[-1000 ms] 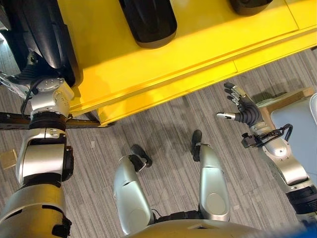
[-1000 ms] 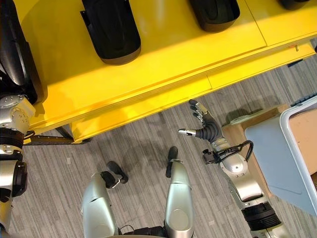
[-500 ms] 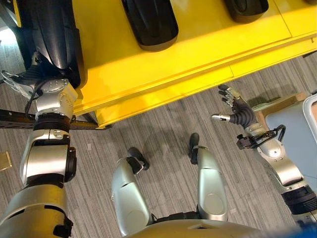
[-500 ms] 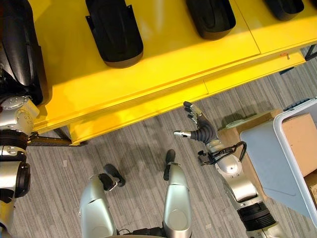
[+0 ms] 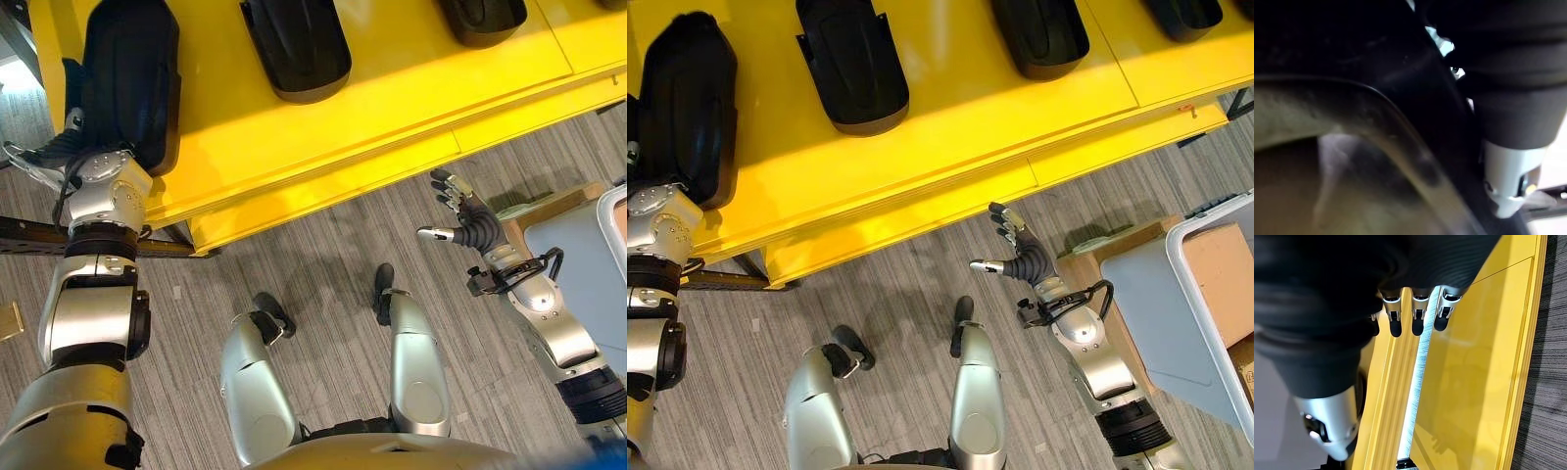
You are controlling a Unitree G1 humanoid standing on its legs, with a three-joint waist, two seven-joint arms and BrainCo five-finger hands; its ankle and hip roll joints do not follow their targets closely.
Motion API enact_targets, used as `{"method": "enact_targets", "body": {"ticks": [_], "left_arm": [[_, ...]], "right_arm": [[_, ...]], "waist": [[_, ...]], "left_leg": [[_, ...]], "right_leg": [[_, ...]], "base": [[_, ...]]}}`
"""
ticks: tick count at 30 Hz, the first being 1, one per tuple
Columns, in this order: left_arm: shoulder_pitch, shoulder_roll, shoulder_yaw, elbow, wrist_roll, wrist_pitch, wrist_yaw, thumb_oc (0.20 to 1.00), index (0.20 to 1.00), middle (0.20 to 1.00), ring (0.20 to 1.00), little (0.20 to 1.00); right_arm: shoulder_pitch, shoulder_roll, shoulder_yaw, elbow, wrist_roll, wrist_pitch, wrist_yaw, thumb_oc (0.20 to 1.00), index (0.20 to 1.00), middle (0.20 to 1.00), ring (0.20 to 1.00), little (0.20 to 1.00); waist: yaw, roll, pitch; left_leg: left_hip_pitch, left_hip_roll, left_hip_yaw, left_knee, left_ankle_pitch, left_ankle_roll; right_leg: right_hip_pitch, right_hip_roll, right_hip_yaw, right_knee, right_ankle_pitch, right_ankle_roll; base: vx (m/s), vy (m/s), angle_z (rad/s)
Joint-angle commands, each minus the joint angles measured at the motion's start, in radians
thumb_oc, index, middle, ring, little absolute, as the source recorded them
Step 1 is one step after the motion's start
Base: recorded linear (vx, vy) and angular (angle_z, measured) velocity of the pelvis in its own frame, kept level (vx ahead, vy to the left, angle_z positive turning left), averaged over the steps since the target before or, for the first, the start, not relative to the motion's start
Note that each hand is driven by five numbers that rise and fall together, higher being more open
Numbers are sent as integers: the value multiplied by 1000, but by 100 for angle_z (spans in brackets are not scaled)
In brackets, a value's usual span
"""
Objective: Move parts from the plastic box to the shelf.
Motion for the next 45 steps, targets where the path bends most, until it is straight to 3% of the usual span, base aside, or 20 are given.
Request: {"method": "enact_targets", "body": {"ticks": [1,10,36,45], "left_arm": [[58,-92,29,78,-137,13,-6,1000,1000,1000,1000,1000],[55,-100,38,98,-198,-11,10,1000,1000,1000,1000,1000],[167,-211,66,69,-387,-70,-119,1000,1000,1000,1000,1000],[259,-302,34,-25,-322,-67,-152,1000,1000,1000,1000,1000]], "right_arm": [[-52,11,-30,-42,-1,-39,9,1000,1000,1000,1000,1000],[-51,18,-24,-48,2,-43,22,1000,1000,1000,1000,1000],[-41,56,7,-42,-4,-59,74,1000,1000,1000,1000,1000],[-32,80,26,-37,-13,-66,77,1000,1000,1000,1000,1000]], "waist": [[1,-15,59],[-1,-23,59],[23,-36,59],[48,-44,59]], "left_leg": [[87,-70,43,-199,118,-52],[91,-60,46,-196,122,-59],[148,-56,38,-206,130,-62],[168,-51,37,-203,128,-54]], "right_leg": [[-33,30,-1,268,-149,0],[-16,39,-9,256,-163,-4],[108,42,-60,194,-191,-6],[179,41,-98,155,-205,-6]], "base": [[0,0,0],[9,-32,-3],[5,-31,1],[23,-55,5]]}}
